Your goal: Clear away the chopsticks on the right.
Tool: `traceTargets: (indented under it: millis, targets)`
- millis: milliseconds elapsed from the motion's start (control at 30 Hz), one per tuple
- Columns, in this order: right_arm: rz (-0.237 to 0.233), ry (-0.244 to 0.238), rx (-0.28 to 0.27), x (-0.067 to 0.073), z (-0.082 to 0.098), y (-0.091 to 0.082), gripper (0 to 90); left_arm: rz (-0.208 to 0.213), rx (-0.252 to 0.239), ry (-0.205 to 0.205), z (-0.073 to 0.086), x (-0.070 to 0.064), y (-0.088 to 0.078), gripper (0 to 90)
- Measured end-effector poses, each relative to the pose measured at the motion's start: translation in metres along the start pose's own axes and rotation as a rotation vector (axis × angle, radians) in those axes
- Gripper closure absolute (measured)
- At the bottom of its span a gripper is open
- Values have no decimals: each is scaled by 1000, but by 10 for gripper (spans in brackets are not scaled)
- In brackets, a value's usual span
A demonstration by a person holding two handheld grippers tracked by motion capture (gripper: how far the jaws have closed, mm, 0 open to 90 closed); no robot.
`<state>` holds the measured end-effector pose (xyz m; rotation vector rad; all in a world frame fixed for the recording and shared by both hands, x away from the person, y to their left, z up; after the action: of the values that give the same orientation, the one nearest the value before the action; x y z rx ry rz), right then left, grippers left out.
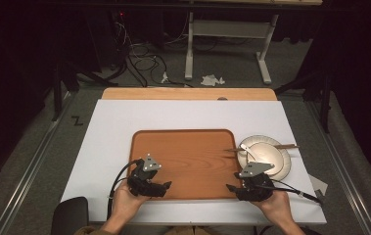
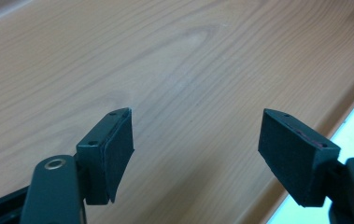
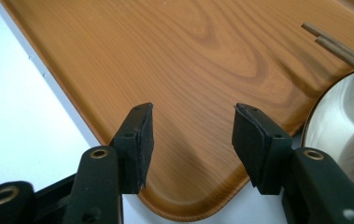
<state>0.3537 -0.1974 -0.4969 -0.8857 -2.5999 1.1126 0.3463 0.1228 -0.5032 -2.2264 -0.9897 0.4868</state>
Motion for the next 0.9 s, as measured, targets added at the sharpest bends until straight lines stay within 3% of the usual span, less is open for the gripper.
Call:
traceTargets:
  millis: [200,567,900]
  targets:
    - [-26,-8,-6,2,0,0,454,0,1,9,1,-1,-1,268]
    - [-30,-22,-5,0,-1,-3,443,-4,6,9,1,-1,0,268]
    - [-40,7,-25,-4,-4,-12,438,-3,8,9,1,-1,0,268]
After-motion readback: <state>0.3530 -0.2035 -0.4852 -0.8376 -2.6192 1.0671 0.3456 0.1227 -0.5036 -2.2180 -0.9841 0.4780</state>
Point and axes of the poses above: each handheld gripper's, and its own axes: y roughly forward along the jaws, z roughly out of its underside, x roughly to its left, the point moved 3 cm from there along y, roughly forward along the jaws, and after that the axes turned 5 degrees about -x, right-handed, at the moved point
